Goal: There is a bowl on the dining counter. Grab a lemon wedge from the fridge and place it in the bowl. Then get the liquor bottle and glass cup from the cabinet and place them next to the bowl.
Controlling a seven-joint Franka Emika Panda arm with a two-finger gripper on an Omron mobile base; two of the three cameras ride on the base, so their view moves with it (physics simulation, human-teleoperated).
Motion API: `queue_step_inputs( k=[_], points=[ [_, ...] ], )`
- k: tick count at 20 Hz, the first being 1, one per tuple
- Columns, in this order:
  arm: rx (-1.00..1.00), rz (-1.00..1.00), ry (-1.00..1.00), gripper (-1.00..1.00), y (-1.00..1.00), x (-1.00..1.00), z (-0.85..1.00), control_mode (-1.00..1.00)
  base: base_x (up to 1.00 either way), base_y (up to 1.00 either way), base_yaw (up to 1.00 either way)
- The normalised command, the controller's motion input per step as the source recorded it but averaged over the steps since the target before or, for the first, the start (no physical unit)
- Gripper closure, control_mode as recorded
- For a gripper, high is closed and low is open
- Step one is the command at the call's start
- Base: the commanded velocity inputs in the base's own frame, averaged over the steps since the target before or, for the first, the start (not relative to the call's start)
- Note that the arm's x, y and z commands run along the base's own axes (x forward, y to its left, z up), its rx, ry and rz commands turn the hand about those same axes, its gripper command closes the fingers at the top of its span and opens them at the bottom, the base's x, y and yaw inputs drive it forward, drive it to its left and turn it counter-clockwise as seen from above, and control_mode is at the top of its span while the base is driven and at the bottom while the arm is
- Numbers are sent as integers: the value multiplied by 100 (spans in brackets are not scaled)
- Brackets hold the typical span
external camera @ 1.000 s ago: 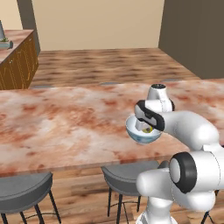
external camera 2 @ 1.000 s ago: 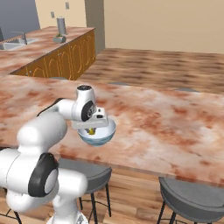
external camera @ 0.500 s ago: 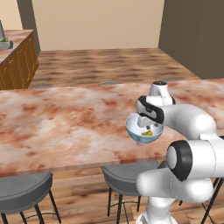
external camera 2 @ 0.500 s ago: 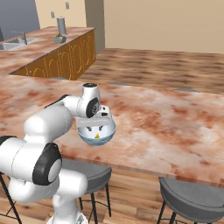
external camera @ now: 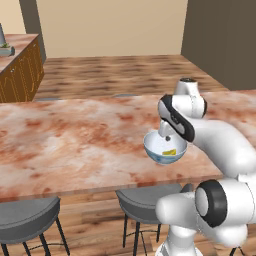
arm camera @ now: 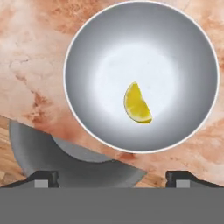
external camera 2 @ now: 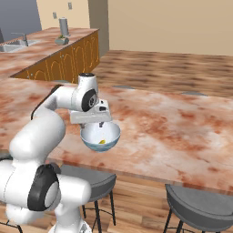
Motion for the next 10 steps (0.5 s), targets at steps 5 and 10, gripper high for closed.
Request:
queue_step_inputs(
  k=[5,10],
  points=[
    [6,6,-18,-100,27,-96,75,-100,0,0,0],
    [11,1,-23,-100,4,-92,93,-100,0,0,0]
  ],
)
